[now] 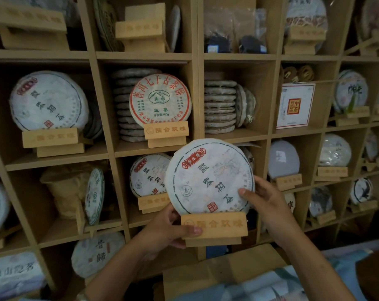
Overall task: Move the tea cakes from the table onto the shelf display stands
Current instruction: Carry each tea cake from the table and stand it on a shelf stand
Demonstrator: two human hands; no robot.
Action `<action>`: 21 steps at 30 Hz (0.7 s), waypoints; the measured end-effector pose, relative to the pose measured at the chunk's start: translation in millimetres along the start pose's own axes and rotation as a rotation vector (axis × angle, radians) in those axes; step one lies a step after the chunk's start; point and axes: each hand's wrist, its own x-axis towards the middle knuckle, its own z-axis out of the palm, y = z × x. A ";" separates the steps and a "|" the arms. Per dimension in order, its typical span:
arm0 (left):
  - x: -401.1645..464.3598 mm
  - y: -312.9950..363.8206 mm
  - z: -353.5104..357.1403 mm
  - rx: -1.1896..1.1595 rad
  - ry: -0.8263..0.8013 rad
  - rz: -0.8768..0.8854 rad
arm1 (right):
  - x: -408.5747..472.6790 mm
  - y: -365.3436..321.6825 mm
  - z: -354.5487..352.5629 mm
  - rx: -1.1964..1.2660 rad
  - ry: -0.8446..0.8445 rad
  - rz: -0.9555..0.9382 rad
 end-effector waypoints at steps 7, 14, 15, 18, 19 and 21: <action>-4.8 -9.3 3.0 -0.032 0.016 -0.049 | 9.9 -10.4 -3.4 -0.042 -0.102 0.173; -4.3 -4.6 5.9 -0.081 0.076 -0.010 | 2.9 -3.7 1.1 -0.017 0.155 0.115; -3.7 -3.2 5.4 -0.083 0.093 -0.004 | 0.3 -3.1 2.3 -0.027 0.134 0.118; -3.0 0.6 3.5 -0.071 0.119 0.012 | -4.6 -2.4 9.4 -0.024 0.028 0.135; -2.8 1.4 3.1 -0.061 0.119 0.017 | -5.4 -2.7 12.0 -0.033 0.033 0.128; -3.4 2.7 2.7 -0.051 0.114 0.025 | -6.3 -2.9 15.1 -0.010 0.059 0.124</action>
